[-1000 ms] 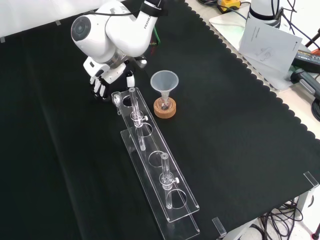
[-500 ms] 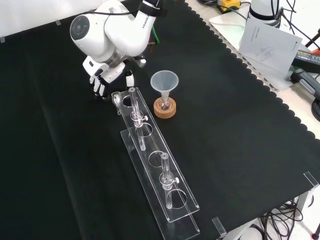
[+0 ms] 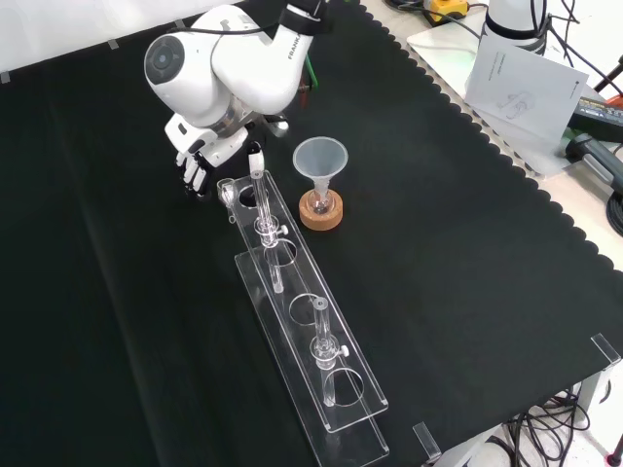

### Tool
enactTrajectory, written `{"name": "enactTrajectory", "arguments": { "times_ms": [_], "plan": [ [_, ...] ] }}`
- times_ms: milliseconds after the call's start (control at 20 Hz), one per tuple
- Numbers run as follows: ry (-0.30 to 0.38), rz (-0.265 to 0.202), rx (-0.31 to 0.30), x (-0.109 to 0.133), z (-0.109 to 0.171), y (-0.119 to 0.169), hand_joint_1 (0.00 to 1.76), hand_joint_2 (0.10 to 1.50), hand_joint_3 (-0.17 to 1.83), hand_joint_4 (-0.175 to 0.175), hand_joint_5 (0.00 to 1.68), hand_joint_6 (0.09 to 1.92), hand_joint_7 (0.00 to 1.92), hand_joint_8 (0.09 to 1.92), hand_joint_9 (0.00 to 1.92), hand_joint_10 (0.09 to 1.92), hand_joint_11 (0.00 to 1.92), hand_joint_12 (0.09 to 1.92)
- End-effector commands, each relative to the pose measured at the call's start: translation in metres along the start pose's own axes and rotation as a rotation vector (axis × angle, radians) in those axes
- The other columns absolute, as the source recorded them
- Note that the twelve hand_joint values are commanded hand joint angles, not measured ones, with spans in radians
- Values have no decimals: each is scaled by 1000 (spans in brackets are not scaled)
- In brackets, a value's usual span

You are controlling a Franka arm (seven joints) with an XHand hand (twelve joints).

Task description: Pick up the weighing funnel.

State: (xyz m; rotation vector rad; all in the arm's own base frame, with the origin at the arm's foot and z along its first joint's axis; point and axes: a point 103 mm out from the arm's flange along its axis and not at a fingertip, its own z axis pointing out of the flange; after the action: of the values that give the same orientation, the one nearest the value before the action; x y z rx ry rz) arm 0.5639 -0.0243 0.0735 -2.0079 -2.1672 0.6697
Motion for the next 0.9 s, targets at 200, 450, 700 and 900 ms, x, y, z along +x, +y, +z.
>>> {"name": "enactTrajectory", "arguments": {
  "times_ms": [200,450,700,900],
  "plan": [
    [-18,12,1,10,-10,-2,923,569,608,1,658,747,489,668,766,490,507,1287],
    [-22,14,18,6,-6,-1,922,569,611,13,736,774,488,672,764,494,506,1288],
    [-23,15,18,5,-3,-1,921,568,612,15,758,780,487,675,763,497,505,1288],
    [-30,18,12,5,-3,-1,921,568,612,23,803,796,486,677,762,499,504,1289]
  ]
}}
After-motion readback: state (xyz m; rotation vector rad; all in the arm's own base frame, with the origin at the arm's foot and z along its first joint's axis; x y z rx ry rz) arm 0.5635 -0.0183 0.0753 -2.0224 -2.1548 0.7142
